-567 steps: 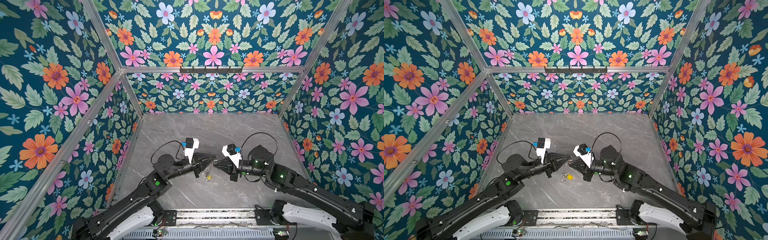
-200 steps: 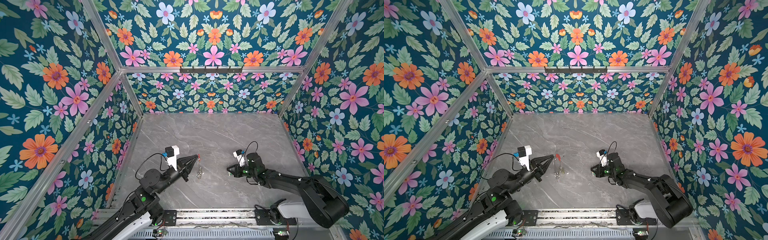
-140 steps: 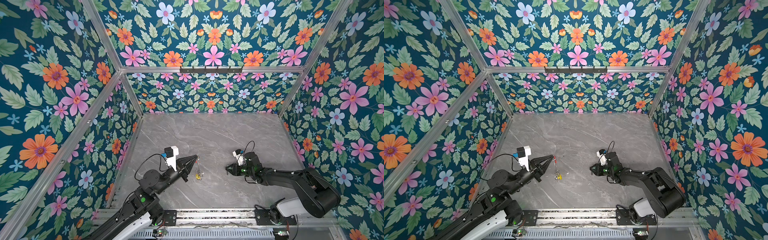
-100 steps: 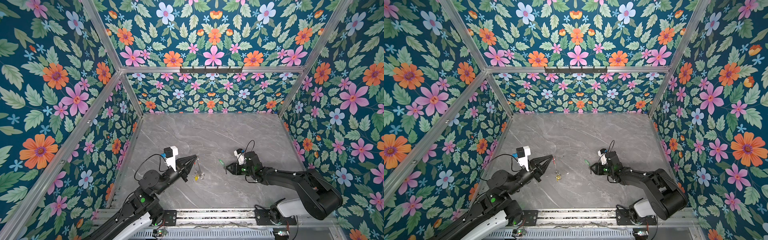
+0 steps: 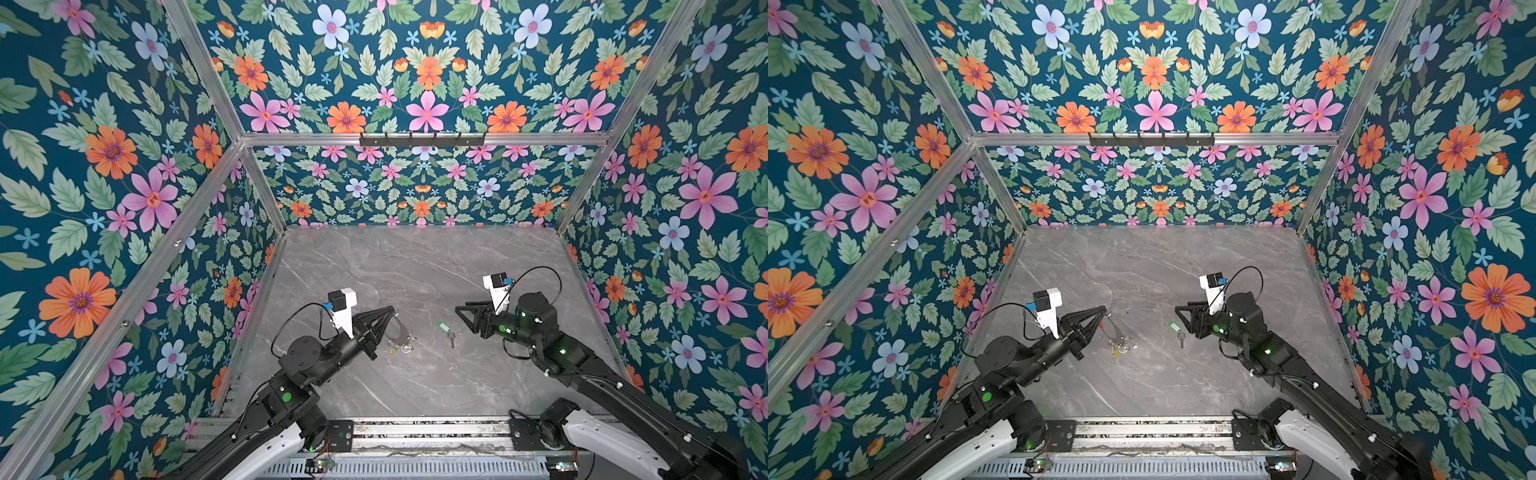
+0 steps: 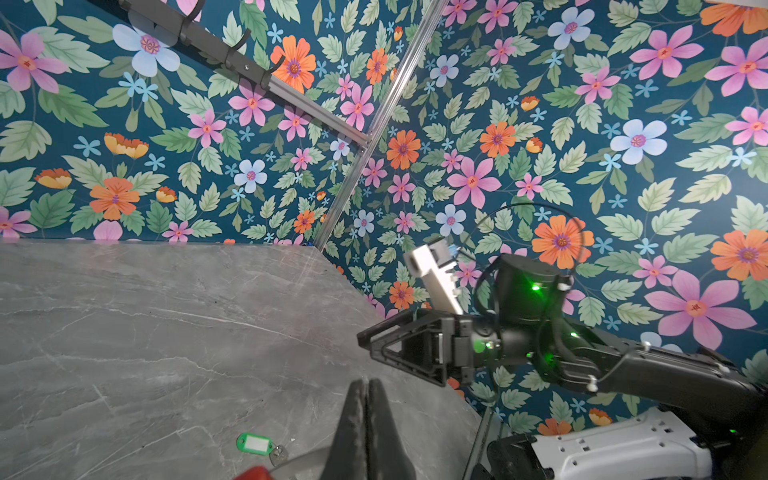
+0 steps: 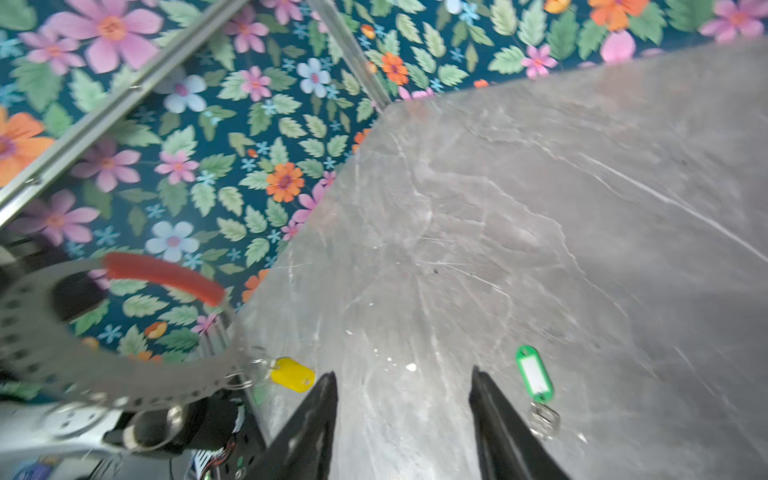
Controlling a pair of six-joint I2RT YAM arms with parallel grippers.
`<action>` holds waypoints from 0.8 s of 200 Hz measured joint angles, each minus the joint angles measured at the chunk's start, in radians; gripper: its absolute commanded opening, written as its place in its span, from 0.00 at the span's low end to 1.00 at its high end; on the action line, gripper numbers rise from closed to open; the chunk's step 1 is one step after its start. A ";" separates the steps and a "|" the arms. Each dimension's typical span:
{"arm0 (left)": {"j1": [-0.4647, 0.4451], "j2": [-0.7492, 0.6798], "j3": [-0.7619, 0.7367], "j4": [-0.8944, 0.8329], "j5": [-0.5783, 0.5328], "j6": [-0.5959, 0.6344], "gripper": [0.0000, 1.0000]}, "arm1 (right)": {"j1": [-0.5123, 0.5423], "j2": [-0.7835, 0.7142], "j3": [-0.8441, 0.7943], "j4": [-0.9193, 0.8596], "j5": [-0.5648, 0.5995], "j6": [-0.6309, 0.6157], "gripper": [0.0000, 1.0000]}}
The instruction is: Remove the keys from the keyring
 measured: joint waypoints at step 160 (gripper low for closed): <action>0.000 0.113 0.020 0.096 0.035 -0.071 0.00 | 0.399 0.262 0.345 -0.125 0.171 -0.312 0.50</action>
